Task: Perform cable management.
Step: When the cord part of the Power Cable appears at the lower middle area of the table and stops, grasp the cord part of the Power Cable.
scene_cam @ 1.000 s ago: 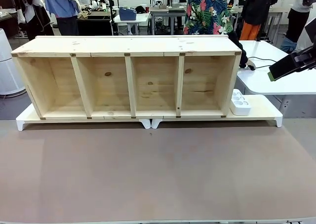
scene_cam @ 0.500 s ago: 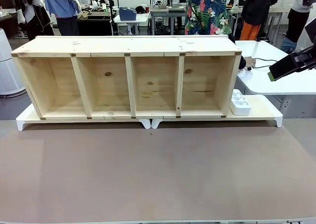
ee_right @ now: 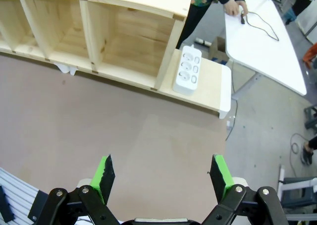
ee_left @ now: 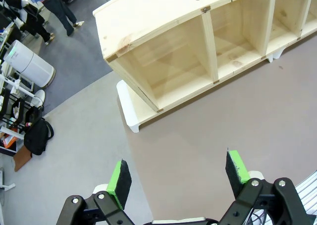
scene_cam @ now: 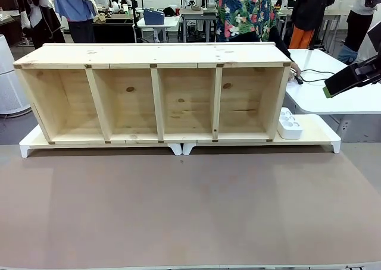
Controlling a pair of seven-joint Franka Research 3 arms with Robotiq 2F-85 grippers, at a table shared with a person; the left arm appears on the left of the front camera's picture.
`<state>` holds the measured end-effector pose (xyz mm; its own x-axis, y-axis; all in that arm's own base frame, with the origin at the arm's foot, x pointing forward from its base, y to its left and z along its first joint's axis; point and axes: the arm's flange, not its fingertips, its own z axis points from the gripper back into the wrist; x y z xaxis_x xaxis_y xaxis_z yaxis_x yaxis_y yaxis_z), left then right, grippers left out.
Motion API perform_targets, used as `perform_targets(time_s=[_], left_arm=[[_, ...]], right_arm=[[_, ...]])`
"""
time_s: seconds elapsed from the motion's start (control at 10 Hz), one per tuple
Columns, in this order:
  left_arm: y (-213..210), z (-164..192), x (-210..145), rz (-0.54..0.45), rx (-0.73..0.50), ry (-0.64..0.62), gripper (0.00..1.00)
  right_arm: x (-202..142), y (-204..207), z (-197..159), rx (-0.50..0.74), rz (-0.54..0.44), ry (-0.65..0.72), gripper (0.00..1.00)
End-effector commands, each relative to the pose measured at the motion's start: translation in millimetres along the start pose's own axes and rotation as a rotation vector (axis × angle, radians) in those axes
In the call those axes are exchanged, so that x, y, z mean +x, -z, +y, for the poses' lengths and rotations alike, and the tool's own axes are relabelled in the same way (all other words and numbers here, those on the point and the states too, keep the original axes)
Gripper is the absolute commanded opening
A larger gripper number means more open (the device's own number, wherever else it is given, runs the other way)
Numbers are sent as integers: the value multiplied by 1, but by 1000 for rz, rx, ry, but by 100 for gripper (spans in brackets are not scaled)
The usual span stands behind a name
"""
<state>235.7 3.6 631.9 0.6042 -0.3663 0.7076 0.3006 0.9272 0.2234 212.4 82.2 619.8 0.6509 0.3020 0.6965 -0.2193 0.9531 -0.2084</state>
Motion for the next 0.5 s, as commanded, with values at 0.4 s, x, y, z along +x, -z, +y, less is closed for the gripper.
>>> perform_targets(time_s=[0.4], left_arm=[[2, 0, 3, -10, 7, -15, 100]], right_arm=[[2, 0, 0, -1, -13, -6, 100]])
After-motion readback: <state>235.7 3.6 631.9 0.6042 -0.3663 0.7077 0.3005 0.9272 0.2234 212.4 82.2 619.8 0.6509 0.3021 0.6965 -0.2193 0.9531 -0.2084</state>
